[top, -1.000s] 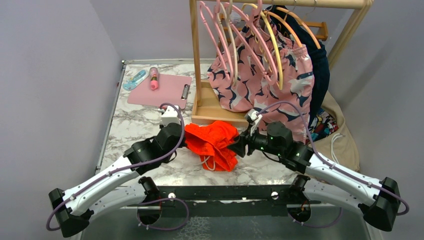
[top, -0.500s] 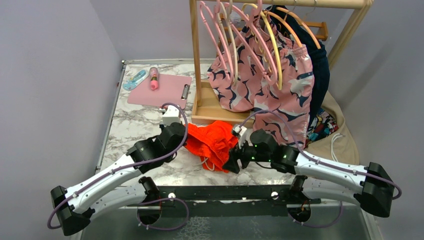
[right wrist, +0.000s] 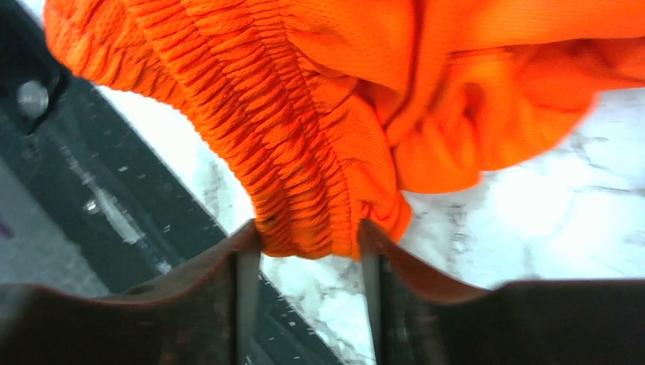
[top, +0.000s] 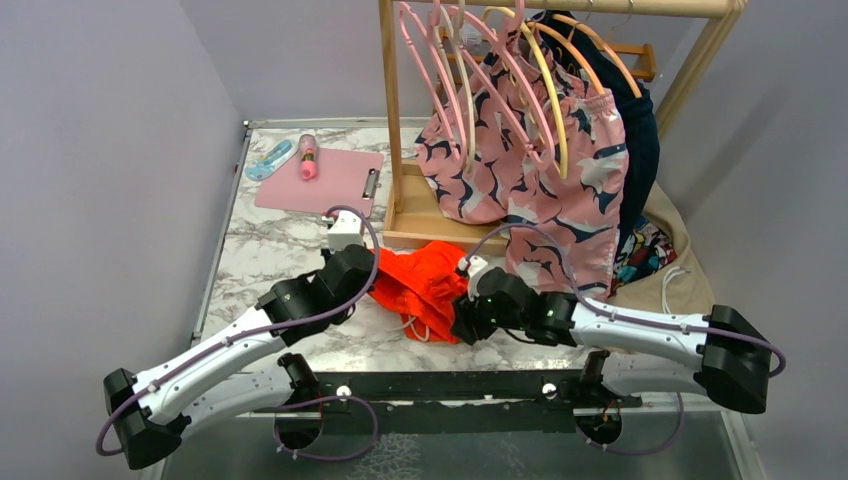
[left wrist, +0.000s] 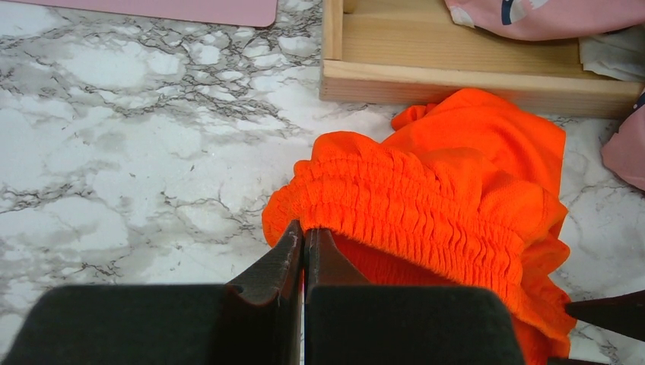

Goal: Place the shorts on the hanger
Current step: Adjust the shorts at the center of the board.

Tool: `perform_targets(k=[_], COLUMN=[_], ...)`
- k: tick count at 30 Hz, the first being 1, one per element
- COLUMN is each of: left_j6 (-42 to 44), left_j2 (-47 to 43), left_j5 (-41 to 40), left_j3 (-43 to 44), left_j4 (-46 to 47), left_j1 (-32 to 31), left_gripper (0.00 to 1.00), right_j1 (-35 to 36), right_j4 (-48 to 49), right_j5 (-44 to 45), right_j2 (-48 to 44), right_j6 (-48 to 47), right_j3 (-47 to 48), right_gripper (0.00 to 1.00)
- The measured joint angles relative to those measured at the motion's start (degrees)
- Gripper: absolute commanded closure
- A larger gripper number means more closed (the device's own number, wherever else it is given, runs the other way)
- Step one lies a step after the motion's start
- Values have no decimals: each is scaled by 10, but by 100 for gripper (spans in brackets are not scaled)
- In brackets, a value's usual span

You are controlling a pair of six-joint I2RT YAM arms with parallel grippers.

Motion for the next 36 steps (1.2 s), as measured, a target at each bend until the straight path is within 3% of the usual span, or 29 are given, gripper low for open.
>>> perform_targets(k=[3,8,10,17,26,32,36], left_j6=[3,18,28,49,31,23,23], left_j2=[0,-4,-8,-7,57,70,77], left_j5=[1,19,31,54,63,93,106], left_j3=[0,22,48,135,5,-41,-44], left_j4=[0,-7,-11,2,22,47,69], left_j1=[0,0,0,0,13,61,78], left_gripper=[100,100,100,100,100,100,100], right_j1=[2,2,2,0,-93,-90,-90], right_j4=[-28,-89,-109,-104,-72,-69,-71], right_j5=[60,178,215,287,241,207,183], right_j2=[0,0,1,43,114,82,52], right_j6=[11,6,-12,-69,-2,18,20], right_j3=[18,82,118,245,119,102,102], right_gripper=[75,96,99,99,99,74,64])
